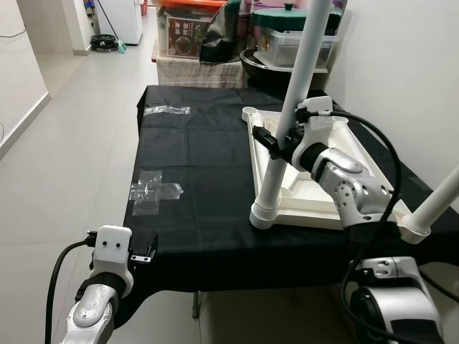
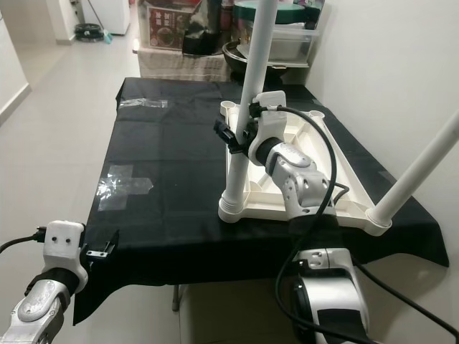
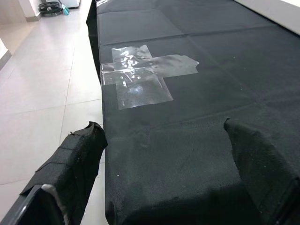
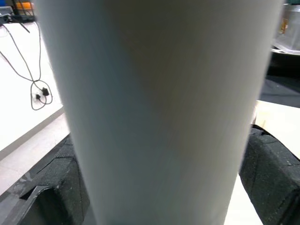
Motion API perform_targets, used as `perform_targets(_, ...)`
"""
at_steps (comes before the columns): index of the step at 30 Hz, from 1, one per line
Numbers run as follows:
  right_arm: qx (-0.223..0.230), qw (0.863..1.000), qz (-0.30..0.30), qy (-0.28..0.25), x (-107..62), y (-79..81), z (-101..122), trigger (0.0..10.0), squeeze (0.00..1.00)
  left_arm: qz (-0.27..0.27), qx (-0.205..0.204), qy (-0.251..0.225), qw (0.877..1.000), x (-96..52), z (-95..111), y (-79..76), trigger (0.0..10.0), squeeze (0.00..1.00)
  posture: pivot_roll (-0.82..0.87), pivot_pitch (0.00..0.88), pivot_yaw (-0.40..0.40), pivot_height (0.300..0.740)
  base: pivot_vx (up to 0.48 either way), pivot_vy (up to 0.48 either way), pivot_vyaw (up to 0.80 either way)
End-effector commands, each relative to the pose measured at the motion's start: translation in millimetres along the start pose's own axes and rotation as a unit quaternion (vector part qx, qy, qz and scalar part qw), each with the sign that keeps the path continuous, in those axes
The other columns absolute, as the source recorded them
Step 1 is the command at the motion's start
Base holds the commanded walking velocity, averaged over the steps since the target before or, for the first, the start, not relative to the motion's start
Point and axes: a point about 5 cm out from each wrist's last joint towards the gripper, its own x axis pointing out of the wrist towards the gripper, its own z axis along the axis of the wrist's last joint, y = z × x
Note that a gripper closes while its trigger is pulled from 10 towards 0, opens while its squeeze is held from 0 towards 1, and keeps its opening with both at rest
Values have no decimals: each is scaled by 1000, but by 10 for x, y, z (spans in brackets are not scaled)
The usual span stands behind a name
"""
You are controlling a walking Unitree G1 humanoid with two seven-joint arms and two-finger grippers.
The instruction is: Building children table
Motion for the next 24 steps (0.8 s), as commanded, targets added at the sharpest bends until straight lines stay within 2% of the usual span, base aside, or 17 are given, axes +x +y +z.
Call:
perform_targets(1,-2,1000,6,-4,10,-36,23,10000,0,-3,1,0,1000,-1,-15,-16,10000,0,47,0,-98,740,0,0,0)
perform_targets(4,-13,1000,13,5,27,-62,-5,9804,0,-3,2,0,1000,0,-13,-13,10000,0,49,0,-99,740,0,0,0)
perform_targets(5,-14,1000,15,10,35,-74,-22,8667,0,-2,2,0,1000,0,-14,-8,10000,0,52,0,-101,740,0,0,0)
perform_targets(6,-15,1000,19,13,41,-85,-34,5686,0,-2,2,0,1000,0,-15,-4,10000,0,52,0,-101,740,0,0,0)
perform_targets(7,-14,1000,22,17,44,-105,-54,0,0,-2,3,0,1000,-1,-16,-2,10000,0,51,0,-99,740,0,0,0)
perform_targets(21,-8,1000,16,22,55,-269,-120,0,0,-6,4,-1,1000,5,-13,-19,10000,0,51,0,-98,740,0,0,0)
perform_targets(24,-1,1000,-17,23,70,-275,-137,0,0,-6,4,-2,1000,4,-12,-18,10000,0,53,0,-98,740,0,0,0)
